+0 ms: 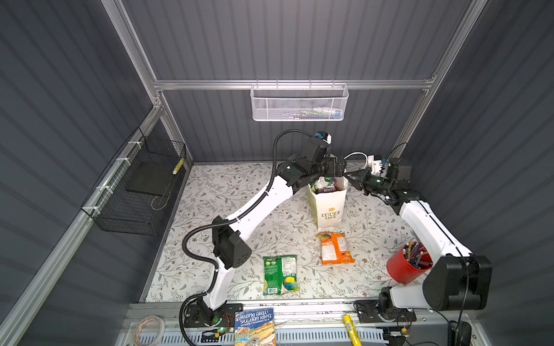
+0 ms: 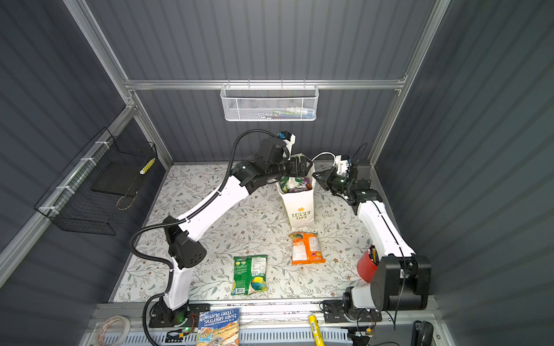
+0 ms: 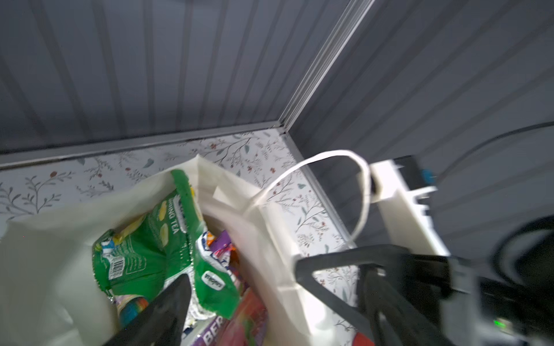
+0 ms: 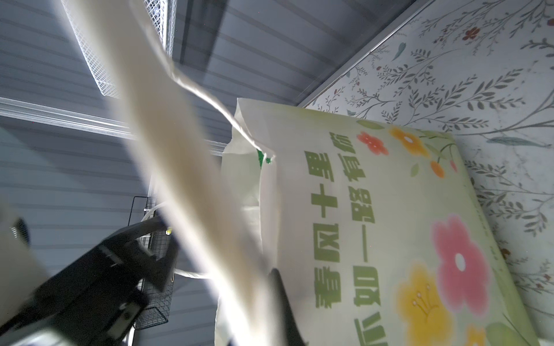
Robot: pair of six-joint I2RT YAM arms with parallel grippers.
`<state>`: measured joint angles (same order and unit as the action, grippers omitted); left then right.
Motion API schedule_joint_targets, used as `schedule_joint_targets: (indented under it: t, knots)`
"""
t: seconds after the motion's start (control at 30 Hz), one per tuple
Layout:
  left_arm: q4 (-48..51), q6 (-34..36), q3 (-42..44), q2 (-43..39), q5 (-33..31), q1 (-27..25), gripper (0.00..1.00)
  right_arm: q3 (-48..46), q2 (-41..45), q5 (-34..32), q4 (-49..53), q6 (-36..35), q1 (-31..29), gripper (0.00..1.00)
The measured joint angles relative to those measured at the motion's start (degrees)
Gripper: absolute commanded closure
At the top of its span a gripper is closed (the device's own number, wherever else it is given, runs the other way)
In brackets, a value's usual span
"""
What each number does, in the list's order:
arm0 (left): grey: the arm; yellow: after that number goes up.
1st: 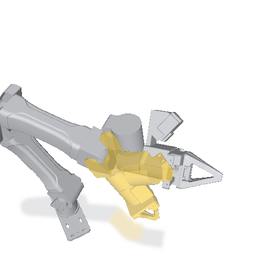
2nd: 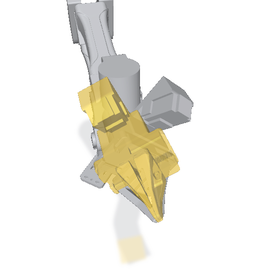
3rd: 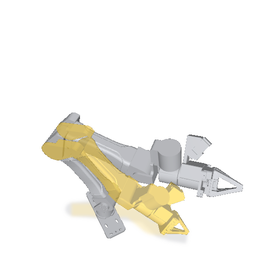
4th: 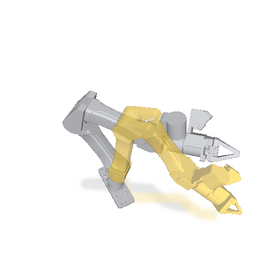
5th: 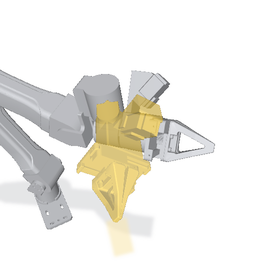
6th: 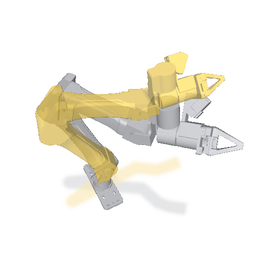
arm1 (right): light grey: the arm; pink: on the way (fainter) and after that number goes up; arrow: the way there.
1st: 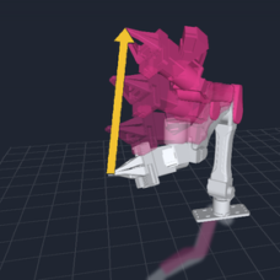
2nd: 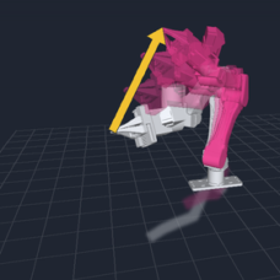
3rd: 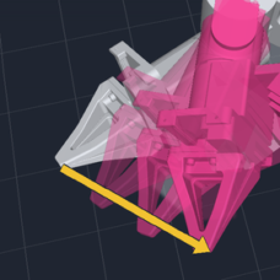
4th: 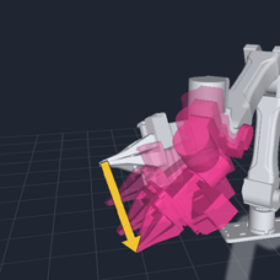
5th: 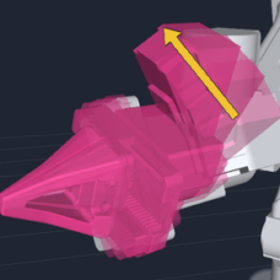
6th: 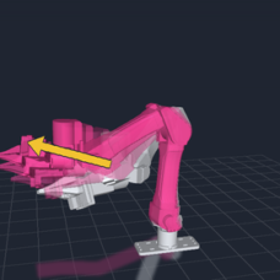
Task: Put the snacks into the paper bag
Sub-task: 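Open the left gripper to drop the green bag into the paper bag, then grasp the paper bag rim with the left gripper while the right gripper releases it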
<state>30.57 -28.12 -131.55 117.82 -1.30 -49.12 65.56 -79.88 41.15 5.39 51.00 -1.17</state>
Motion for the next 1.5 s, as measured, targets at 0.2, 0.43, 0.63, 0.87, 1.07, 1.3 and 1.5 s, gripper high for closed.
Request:
schedule_joint_targets:
  t: [0.2,0.43,0.63,0.87,1.07,1.3,1.5]
  knots:
    - [0.79,0.57,2.05,-7.32,-4.44,-1.44,0.01,0.0,0.0,0.0,0.0,0.0,0.0,1.0]
    - [3.78,0.72,15.82,-17.35,-17.22,-1.36,0.0,0.0,0.0,0.02,0.0,0.0,0.0,1.0]
    - [5.14,-1.49,23.21,-18.71,-22.1,-1.09,0.0,0.0,0.0,0.02,0.0,0.0,0.0,1.0]
    - [7.67,-4.44,21.29,-10.78,-22.25,-1.09,0.16,-0.02,0.24,0.0,0.22,0.0,0.0,1.0]
    - [10.14,-5.68,16.83,-3.74,-21.92,-1.03,0.6,-0.04,0.39,0.0,0.37,-0.02,0.0,1.0]
    - [10.58,-5.09,12.33,-0.9,-18.99,-0.09,1.0,-0.04,0.37,-0.26,0.57,-0.09,0.0,1.0]
    - [9.18,-4.52,12.33,-0.9,-15.08,0.96,1.0,-0.04,0.37,-0.57,0.79,-0.68,0.0,1.0]
